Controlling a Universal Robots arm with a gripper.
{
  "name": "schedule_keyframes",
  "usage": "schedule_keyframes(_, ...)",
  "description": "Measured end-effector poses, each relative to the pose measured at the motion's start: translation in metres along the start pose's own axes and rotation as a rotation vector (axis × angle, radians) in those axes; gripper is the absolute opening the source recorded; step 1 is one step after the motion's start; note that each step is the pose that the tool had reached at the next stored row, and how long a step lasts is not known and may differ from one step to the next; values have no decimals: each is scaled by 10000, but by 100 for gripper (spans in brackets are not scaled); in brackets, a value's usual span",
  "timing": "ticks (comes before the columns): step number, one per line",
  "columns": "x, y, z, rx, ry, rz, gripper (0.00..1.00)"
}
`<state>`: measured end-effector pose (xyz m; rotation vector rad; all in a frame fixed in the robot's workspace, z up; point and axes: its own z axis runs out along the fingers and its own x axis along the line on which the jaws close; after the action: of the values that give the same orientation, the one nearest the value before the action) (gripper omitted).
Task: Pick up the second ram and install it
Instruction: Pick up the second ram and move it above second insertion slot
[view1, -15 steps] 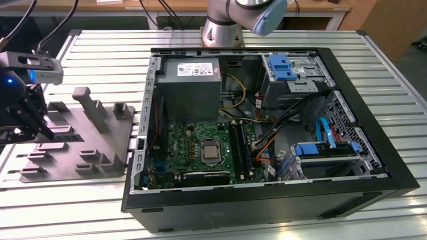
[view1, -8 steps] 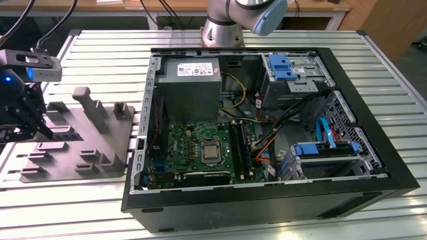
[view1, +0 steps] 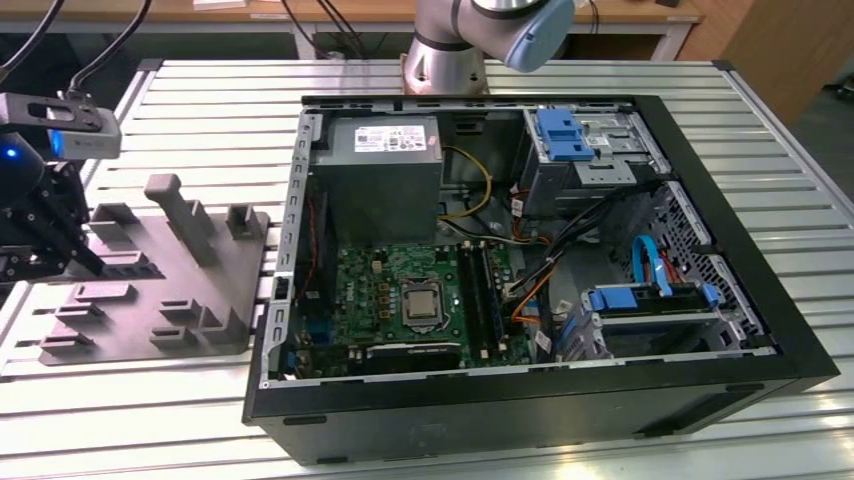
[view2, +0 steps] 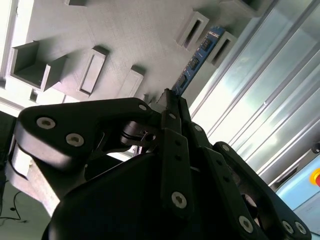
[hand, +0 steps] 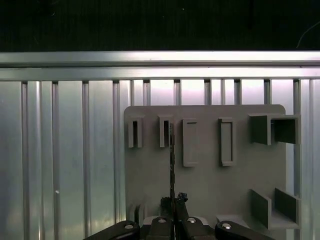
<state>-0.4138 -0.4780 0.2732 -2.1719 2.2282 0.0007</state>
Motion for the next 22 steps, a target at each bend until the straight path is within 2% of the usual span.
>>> schedule_keyframes(22,-3,-3,-132,-2,-64,1,14)
